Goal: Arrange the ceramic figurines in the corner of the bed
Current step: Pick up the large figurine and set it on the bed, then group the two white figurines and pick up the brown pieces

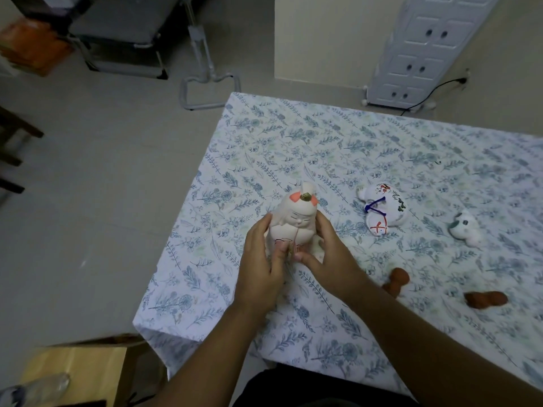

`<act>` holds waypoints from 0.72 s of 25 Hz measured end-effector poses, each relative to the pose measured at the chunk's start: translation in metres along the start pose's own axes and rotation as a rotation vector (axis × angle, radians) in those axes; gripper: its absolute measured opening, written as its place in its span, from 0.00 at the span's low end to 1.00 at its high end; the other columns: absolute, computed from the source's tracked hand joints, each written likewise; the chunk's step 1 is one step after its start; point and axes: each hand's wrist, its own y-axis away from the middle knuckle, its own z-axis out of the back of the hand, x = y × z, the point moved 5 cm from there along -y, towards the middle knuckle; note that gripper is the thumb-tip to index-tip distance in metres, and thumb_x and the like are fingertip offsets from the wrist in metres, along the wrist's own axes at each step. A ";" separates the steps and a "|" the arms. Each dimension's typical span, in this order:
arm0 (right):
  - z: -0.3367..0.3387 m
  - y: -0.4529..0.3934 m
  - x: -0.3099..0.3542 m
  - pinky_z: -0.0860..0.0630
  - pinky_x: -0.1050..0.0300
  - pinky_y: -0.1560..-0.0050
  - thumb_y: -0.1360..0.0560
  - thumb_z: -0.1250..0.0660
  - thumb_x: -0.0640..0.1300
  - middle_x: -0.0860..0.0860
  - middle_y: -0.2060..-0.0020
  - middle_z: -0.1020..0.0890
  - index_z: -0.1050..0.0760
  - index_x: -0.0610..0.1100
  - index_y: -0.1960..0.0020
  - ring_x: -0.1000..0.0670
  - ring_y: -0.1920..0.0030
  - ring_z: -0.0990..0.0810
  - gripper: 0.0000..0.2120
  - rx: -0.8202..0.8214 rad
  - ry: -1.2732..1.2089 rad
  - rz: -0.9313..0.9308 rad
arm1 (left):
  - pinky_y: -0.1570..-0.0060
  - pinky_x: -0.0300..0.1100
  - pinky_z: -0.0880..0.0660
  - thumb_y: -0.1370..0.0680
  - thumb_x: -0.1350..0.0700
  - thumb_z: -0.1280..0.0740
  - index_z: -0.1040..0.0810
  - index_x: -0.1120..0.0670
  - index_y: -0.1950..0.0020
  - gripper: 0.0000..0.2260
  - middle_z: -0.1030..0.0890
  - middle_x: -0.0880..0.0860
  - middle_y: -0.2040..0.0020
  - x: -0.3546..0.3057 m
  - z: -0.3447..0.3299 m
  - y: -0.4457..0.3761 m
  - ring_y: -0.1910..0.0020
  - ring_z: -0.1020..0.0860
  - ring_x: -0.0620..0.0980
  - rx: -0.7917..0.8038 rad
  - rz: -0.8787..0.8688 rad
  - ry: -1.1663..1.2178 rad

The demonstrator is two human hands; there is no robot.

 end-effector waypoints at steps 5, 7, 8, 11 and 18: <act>0.056 0.022 -0.012 0.33 0.47 0.28 0.23 0.32 0.53 0.51 0.28 0.27 0.37 0.51 0.23 0.50 0.28 0.31 0.31 -0.209 0.481 -0.002 | 0.26 0.43 0.37 0.18 0.53 0.36 0.33 0.54 0.25 0.22 0.28 0.52 0.27 -0.051 -0.031 0.043 0.25 0.33 0.47 -0.053 -0.315 -0.184; 0.092 0.037 -0.018 0.32 0.46 0.28 0.22 0.34 0.53 0.50 0.29 0.25 0.33 0.49 0.25 0.48 0.28 0.30 0.27 -0.306 0.540 0.003 | 0.26 0.43 0.37 0.18 0.52 0.36 0.30 0.54 0.26 0.20 0.27 0.52 0.27 -0.068 -0.072 0.046 0.25 0.33 0.47 0.094 -0.368 -0.184; 0.110 0.043 -0.029 0.32 0.45 0.28 0.22 0.34 0.53 0.49 0.30 0.24 0.32 0.47 0.26 0.48 0.29 0.29 0.26 -0.345 0.565 -0.008 | 0.26 0.43 0.37 0.17 0.51 0.36 0.29 0.53 0.26 0.20 0.27 0.51 0.27 -0.074 -0.094 0.041 0.25 0.33 0.46 0.155 -0.345 -0.174; 0.175 0.054 -0.065 0.34 0.43 0.27 0.22 0.33 0.51 0.46 0.29 0.25 0.29 0.46 0.28 0.44 0.28 0.30 0.24 -0.434 0.634 -0.114 | 0.26 0.43 0.37 0.17 0.49 0.37 0.29 0.52 0.26 0.20 0.30 0.50 0.24 -0.082 -0.159 0.009 0.25 0.34 0.46 0.278 -0.232 -0.222; 0.294 0.049 -0.153 0.34 0.41 0.29 0.24 0.30 0.47 0.42 0.28 0.28 0.35 0.48 0.23 0.38 0.28 0.31 0.31 -0.488 0.490 -0.397 | 0.27 0.61 0.37 0.21 0.39 0.38 0.41 0.56 0.20 0.35 0.38 0.62 0.23 -0.031 -0.245 -0.063 0.24 0.40 0.64 0.282 0.283 -0.442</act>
